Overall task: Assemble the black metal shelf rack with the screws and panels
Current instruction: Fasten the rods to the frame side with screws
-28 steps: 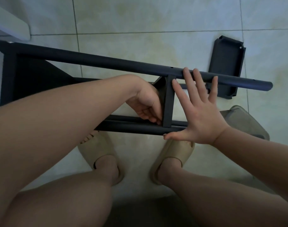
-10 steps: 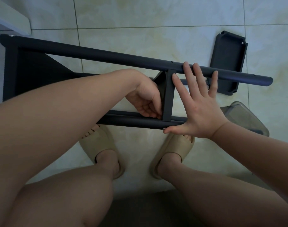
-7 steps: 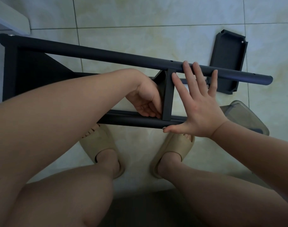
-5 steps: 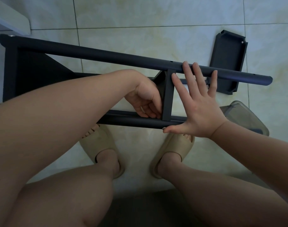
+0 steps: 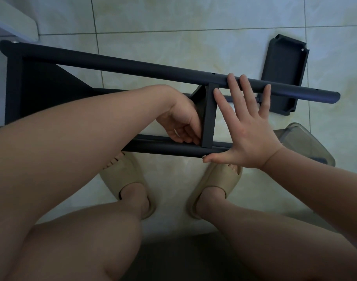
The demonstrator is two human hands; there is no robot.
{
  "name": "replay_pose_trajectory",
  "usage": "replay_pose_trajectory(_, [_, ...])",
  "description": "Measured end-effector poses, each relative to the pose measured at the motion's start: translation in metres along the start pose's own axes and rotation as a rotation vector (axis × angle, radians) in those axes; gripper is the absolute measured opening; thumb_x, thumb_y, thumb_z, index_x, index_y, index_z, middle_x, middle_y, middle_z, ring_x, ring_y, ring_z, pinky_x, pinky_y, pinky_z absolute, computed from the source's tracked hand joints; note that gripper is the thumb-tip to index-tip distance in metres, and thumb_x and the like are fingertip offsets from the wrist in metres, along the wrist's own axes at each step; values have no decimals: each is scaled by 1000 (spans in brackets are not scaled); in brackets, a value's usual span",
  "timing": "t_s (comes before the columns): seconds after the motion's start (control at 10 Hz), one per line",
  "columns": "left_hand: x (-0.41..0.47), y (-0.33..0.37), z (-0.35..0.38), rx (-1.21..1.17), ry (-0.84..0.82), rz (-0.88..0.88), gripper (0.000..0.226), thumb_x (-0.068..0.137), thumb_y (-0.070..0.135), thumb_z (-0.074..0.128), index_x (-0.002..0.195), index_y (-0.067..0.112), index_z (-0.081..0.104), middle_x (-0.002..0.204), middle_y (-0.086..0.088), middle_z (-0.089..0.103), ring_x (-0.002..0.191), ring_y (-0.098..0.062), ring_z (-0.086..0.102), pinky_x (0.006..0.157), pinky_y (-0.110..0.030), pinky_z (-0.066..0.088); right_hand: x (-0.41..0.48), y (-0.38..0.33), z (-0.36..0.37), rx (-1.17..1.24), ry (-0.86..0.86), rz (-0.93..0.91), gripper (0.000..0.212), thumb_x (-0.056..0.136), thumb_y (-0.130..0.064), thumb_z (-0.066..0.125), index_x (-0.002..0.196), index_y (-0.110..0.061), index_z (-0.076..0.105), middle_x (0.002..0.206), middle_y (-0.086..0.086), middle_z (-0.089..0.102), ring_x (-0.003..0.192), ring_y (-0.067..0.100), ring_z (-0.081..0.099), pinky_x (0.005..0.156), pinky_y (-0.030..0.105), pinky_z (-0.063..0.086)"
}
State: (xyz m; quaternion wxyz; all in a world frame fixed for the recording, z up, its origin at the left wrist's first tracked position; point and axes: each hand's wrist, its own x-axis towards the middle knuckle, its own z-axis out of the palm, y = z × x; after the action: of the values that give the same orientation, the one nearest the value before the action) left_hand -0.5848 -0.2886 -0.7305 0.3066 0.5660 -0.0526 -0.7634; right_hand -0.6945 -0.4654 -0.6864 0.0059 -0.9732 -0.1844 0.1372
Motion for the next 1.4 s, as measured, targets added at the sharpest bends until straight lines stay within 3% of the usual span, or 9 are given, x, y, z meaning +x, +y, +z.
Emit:
replay_pose_trajectory(0.2, [0, 0, -3, -29, -12, 12, 15, 90, 4, 64, 103, 10, 70, 86, -2, 72, 74, -10, 65, 71, -23, 55, 0, 0, 0, 4, -4, 0, 134, 67, -102, 34, 163, -10, 14, 168, 24, 4, 155, 46, 1, 113, 79, -1])
replay_pose_trajectory(0.5, [2, -1, 1, -22, -16, 9, 17, 92, 9, 63, 108, 10, 68, 84, -1, 68, 74, -12, 61, 74, -26, 52, 0, -1, -1, 9, -3, -1, 134, 67, -103, 33, 163, -10, 14, 168, 24, 3, 155, 46, 0, 113, 79, -2])
replay_pose_trajectory(0.7, [0, -1, -2, -57, -52, 20, 14, 91, 3, 61, 99, 10, 70, 85, -3, 71, 74, -12, 66, 74, -25, 54, 0, -1, -1, 10, -9, 2, 135, 67, -102, 34, 163, -10, 14, 168, 24, 3, 155, 46, 0, 113, 79, -1])
replay_pose_trajectory(0.9, [3, -2, 1, 7, -17, 18, 15, 92, 12, 64, 105, 12, 69, 85, 1, 70, 75, -11, 62, 74, -24, 51, 0, -1, -1, 10, -8, 2, 134, 68, -102, 32, 163, -10, 13, 168, 24, 3, 155, 46, 0, 112, 80, -1])
replay_pose_trajectory(1.4, [-3, 0, -2, -28, -52, 17, 19, 91, 3, 61, 106, 10, 68, 91, -1, 71, 78, -10, 64, 74, -23, 52, 0, 0, 0, 20, -3, -1, 134, 67, -102, 35, 163, -11, 12, 168, 23, 2, 155, 45, -2, 113, 78, -4])
